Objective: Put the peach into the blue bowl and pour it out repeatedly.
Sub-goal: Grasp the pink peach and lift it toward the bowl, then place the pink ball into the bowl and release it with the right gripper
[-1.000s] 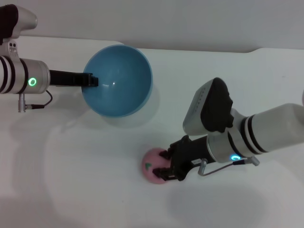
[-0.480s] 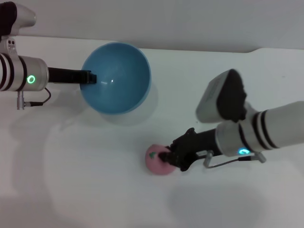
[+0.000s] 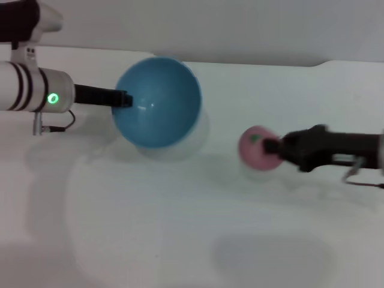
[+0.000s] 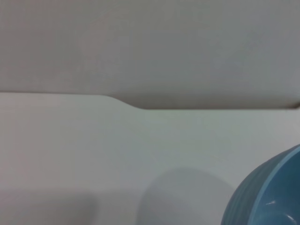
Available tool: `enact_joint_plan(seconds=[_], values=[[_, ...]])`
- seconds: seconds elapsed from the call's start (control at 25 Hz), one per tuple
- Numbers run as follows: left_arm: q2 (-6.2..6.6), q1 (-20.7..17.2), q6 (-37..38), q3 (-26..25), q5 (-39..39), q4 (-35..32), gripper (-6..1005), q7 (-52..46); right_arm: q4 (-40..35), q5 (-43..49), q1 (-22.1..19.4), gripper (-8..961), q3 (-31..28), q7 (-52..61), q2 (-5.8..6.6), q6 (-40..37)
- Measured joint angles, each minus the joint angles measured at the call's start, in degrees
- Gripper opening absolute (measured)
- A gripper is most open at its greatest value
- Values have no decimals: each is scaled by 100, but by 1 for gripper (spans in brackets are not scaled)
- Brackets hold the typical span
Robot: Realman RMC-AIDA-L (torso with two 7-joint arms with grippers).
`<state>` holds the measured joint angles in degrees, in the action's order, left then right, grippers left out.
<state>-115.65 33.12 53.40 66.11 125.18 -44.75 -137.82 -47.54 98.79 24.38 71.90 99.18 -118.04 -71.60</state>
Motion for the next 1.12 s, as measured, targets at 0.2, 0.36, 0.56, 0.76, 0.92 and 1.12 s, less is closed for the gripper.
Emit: enact_joint_plan(seconds=[0.2, 0.36, 0.56, 0.76, 0.92, 1.12], values=[[-204, 340, 318, 121, 652, 44, -1, -51, -302, 222, -244, 44, -1617, -294, 40, -1553], [-231, 602, 502, 721, 670, 83, -1, -299, -806, 605, -204, 44, -2079, -286, 77, -2387], [-293, 917, 608, 1622, 664, 4, -1, -709, -1215, 1205, 130, 43, -2049, 155, 40, -2594], [-333, 1155, 807, 2082, 537, -102, -1, -970, -1292, 1881, 541, 43, -1905, 342, -69, -2344], [-322, 1184, 804, 2362, 475, -277, -1, -1256, -1265, 2135, 656, 43, -1313, 715, -69, -1749], [-317, 1225, 846, 2384, 417, -312, -2, -1302, -1254, 2238, 697, 63, -706, 818, -73, -1356]])
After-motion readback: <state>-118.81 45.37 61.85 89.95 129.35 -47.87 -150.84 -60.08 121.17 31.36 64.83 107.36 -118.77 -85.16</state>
